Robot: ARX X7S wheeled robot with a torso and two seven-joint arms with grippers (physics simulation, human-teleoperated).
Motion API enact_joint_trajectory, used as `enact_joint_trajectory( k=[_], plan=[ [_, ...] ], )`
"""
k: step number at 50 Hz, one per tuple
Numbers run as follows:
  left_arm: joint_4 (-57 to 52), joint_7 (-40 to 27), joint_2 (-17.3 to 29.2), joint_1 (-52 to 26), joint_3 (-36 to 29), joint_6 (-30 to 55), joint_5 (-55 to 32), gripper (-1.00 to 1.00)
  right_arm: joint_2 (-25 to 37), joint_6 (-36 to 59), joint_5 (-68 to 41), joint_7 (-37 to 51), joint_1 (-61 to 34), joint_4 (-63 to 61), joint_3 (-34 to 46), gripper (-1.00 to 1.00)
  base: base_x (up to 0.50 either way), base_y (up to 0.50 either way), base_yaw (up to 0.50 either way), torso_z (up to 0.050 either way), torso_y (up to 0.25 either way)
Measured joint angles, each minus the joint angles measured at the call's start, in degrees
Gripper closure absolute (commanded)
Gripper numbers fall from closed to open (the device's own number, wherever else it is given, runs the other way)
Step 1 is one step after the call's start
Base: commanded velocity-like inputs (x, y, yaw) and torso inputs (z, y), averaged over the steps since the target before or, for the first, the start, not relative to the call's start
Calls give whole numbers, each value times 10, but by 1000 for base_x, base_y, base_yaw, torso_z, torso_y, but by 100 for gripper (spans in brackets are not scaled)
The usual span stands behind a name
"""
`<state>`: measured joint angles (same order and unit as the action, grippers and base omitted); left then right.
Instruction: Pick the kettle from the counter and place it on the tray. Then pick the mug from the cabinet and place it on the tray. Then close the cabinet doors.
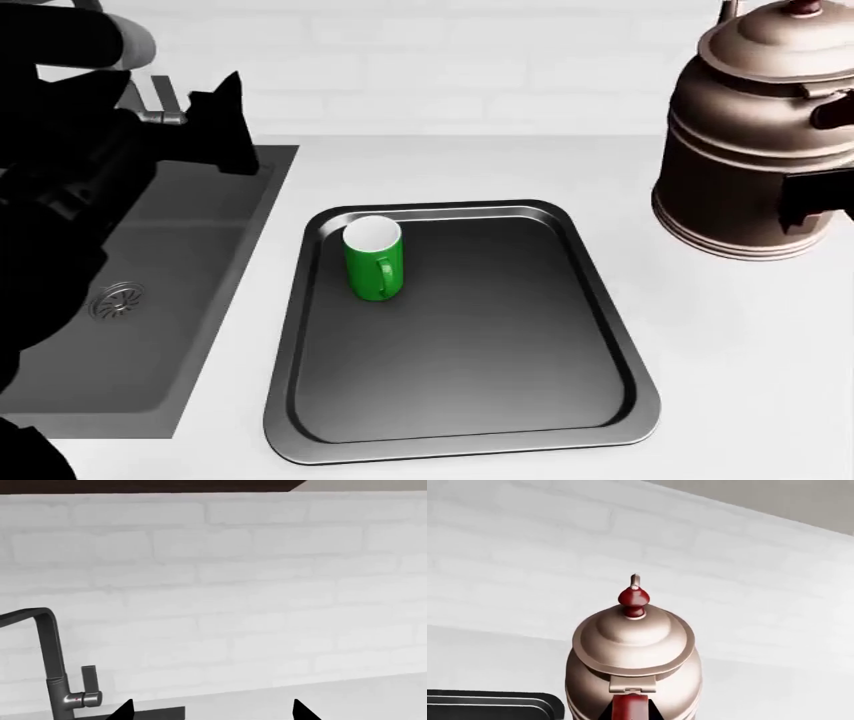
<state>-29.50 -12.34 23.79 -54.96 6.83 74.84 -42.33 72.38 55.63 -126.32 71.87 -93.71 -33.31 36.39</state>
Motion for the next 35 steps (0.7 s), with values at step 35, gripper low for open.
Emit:
enact_joint_trajectory(
  k=[35],
  plan=[
    [6, -5, 12, 4, 10, -7, -10, -100, -169, -43, 74, -18, 17, 2, 25, 100, 0, 0, 0, 0, 1]
  ],
)
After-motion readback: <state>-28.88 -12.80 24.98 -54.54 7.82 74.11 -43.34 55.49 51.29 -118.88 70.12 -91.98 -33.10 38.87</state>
